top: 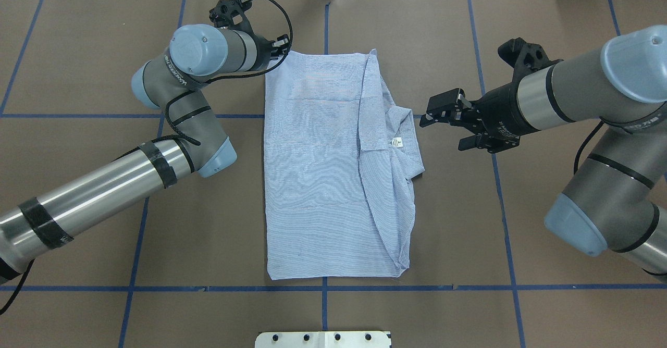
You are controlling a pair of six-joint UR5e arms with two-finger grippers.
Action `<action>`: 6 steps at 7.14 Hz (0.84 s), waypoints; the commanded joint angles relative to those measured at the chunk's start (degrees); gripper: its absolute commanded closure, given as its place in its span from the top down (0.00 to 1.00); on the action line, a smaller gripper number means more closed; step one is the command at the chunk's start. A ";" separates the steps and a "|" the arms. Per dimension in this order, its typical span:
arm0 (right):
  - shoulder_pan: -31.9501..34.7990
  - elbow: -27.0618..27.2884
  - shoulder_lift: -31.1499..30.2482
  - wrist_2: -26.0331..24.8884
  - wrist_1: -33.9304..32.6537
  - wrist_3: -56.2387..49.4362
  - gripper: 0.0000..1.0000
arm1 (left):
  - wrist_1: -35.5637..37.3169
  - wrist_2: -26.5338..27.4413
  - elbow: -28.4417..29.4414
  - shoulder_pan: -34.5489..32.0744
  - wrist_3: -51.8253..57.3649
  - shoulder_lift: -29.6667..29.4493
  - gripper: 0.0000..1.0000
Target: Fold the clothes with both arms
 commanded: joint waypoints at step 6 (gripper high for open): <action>-8.89 -18.50 19.10 -16.09 -15.86 -22.50 1.00 | 0.77 -13.63 -29.92 -3.37 2.34 24.13 1.00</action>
